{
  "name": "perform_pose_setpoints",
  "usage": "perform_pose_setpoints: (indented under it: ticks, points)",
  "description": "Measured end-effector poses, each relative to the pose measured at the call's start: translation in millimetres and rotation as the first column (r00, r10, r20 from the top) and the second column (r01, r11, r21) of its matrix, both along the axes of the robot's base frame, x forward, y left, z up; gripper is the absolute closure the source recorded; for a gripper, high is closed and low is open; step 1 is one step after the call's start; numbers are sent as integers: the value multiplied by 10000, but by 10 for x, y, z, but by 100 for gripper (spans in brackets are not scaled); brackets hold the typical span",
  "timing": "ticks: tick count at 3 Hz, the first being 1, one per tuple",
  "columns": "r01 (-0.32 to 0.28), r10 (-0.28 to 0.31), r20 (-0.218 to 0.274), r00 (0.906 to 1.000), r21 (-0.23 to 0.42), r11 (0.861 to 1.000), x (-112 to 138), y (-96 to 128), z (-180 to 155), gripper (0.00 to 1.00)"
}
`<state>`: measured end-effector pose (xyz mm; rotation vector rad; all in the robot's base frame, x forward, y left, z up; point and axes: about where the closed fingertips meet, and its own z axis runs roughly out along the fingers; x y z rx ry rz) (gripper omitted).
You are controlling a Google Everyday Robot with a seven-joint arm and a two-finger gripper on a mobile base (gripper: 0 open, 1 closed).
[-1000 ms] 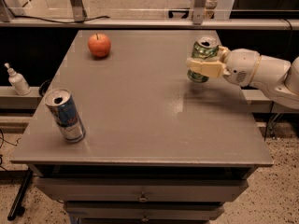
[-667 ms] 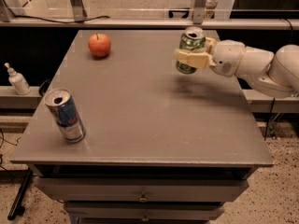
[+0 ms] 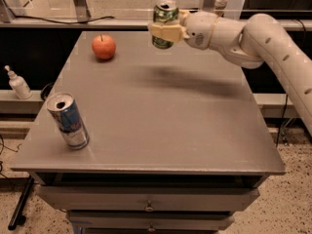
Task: Move green can near apple
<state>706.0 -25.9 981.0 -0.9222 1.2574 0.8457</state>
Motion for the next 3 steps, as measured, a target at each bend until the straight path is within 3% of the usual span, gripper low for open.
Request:
perform_pose_setpoints:
  ticks: [1,3]
  points:
    - [-508,506,-78,9987,-315,9982,261,426,-34,100]
    - [-1215,1168,-621,9912,-788,9895,539,889,-323,100]
